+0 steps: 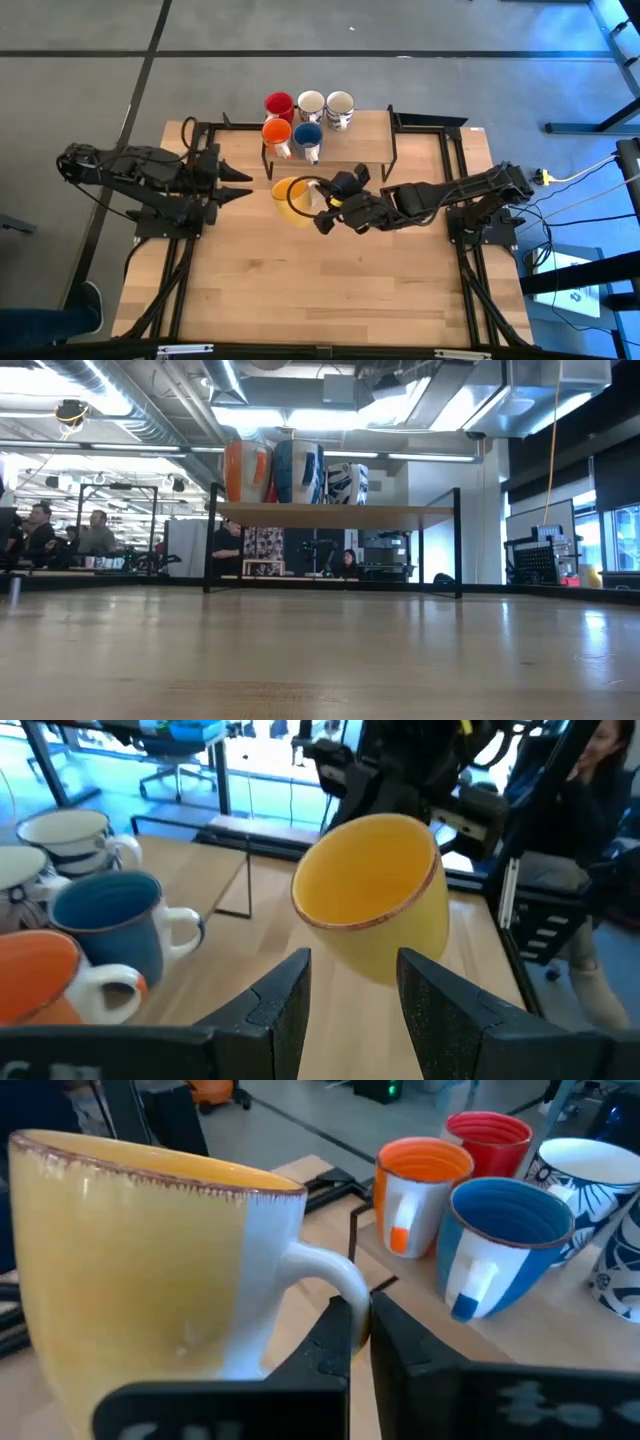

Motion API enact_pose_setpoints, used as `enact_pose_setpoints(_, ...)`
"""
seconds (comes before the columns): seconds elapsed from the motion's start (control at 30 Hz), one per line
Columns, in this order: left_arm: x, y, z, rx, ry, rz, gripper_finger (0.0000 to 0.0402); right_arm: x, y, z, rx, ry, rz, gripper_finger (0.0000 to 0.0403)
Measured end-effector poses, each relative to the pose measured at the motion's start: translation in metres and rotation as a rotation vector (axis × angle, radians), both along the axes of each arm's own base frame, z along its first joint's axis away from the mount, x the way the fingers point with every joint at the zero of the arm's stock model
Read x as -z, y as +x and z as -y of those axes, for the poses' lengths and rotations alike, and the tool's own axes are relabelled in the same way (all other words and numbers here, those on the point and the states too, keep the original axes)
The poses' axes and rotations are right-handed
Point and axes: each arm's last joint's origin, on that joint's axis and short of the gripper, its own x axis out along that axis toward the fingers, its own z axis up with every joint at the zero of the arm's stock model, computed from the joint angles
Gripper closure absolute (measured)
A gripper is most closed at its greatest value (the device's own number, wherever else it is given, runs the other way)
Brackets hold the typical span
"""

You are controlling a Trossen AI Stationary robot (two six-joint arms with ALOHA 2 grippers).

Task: Place coffee mugs
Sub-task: Put the yellow cup on the shelf

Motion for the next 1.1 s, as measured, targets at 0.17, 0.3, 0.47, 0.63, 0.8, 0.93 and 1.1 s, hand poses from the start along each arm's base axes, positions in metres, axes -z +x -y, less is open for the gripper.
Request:
enact_pose_setpoints(0.17,0.011,0.013,0.005,0.057,0.019,-0.106,0.0257,0.009,0.001,0.000,0.002,-0.034,-0.073,0.0403)
enact_pose_setpoints(0.3,0.014,0.016,0.007,0.075,0.018,-0.130,0.0257,0.038,0.009,-0.007,-0.008,-0.070,-0.134,0.0403)
enact_pose_setpoints(0.47,0.014,0.016,0.006,0.067,0.013,-0.128,0.0257,0.081,0.006,-0.021,0.022,-0.076,-0.093,0.0403)
enact_pose_setpoints(0.63,0.014,0.016,0.006,0.057,-0.011,-0.128,0.0257,0.126,-0.010,-0.036,0.067,-0.102,-0.060,0.0403)
enact_pose_setpoints(0.8,0.017,0.022,0.008,0.051,-0.018,-0.148,0.0257,0.157,-0.024,-0.041,0.072,-0.081,-0.041,0.0403)
enact_pose_setpoints(0.93,0.020,0.029,0.010,0.039,-0.041,-0.169,0.0257,0.172,-0.032,-0.040,0.080,-0.100,-0.043,0.0403)
enact_pose_setpoints(1.1,0.028,0.044,0.014,0.024,-0.062,-0.212,0.0257,0.197,-0.037,-0.038,0.088,-0.116,-0.064,0.0403)
